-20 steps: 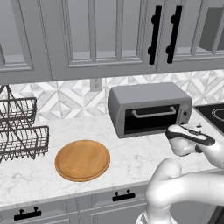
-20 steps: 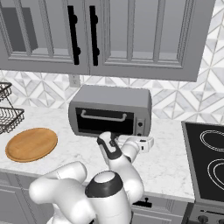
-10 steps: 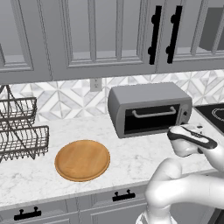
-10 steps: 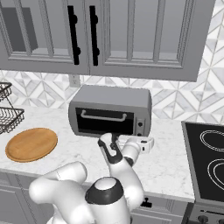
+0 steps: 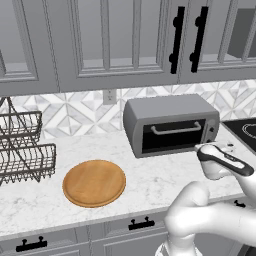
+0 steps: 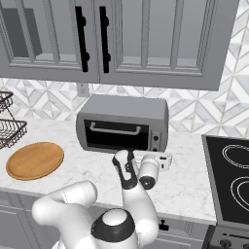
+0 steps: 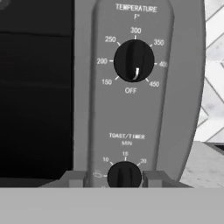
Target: Pick up the kebab skewer and baguette bread, and place them inside the toaster oven. Close the toaster oven door and start by setting the timer.
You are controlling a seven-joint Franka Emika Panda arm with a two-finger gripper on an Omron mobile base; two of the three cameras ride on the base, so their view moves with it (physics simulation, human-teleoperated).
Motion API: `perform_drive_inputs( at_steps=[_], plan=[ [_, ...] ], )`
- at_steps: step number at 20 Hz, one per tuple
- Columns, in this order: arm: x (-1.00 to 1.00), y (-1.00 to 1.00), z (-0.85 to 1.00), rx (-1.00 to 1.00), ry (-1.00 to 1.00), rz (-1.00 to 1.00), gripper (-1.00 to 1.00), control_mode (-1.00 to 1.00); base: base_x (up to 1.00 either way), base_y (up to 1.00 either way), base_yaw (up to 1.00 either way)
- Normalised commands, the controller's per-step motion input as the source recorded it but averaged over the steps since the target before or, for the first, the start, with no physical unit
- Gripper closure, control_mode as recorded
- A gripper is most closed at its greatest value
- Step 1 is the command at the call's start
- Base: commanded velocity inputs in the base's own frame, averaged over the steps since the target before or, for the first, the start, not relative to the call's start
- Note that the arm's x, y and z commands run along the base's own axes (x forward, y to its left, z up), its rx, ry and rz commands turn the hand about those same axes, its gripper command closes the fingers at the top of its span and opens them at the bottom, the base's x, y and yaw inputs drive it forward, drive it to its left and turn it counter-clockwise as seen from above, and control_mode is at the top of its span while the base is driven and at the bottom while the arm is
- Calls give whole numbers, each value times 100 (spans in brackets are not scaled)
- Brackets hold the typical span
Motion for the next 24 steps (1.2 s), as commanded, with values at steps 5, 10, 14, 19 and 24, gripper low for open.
perform_drive_inputs(
  at_steps=[5,10,14,19,24],
  plan=[
    [0,0,0,4,0,10,100,-100,0,0,0],
    [0,0,0,2,0,6,100,-100,0,0,0],
    [1,2,0,0,0,0,100,-100,0,0,0],
    [0,1,0,1,0,0,100,-100,0,0,0],
    [0,0,0,9,0,0,100,-100,0,0,0]
  ],
)
